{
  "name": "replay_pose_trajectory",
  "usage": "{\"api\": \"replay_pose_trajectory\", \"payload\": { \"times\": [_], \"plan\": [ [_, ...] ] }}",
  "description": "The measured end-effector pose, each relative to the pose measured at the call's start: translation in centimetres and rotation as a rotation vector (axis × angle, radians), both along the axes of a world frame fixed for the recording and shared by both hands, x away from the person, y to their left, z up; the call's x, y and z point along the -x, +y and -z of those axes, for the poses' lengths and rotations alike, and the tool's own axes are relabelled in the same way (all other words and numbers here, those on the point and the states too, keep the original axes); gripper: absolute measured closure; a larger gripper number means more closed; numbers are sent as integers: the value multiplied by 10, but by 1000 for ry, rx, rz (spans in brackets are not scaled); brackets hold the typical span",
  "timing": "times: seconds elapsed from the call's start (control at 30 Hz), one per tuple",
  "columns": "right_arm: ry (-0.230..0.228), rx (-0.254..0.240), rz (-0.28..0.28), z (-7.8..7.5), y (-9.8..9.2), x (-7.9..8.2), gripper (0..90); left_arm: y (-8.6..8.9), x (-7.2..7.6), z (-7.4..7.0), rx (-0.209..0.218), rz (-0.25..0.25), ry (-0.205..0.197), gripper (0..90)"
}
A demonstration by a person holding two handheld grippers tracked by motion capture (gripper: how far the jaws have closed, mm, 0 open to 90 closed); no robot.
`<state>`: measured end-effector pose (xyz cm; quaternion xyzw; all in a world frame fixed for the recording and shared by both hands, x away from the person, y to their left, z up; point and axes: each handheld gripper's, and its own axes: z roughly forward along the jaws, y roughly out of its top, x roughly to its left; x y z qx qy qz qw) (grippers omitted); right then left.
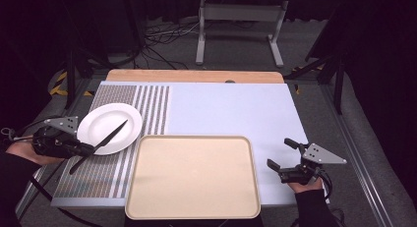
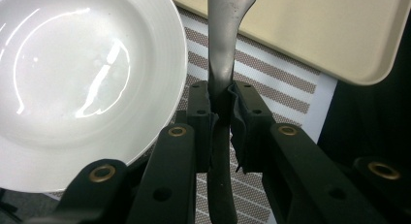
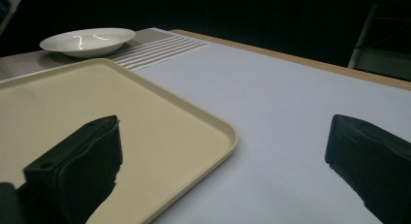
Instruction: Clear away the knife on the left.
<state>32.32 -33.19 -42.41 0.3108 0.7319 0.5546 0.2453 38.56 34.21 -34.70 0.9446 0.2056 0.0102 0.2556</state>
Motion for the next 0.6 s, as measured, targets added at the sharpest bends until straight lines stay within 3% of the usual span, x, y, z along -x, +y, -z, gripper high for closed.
{"api": "replay_pose_trajectory", "payload": {
  "times": [0.03,0.2,0.27,0.4,0.53,0.6],
  "plan": [
    [1,0,0,0,0,0,7,-1,0,0,2,-13,11,800],
    [6,-1,3,0,0,-1,7,-7,3,-2,1,-75,-11,800],
    [9,-7,6,1,-1,-1,7,-12,5,-4,10,-103,5,800],
    [10,-6,9,1,-1,-1,7,-19,8,-5,11,-115,12,800],
    [10,-9,5,1,0,-1,7,-33,14,-11,13,-131,-45,799],
    [9,-6,7,1,0,-1,7,-40,15,-13,22,-136,-32,799]
  ]
}}
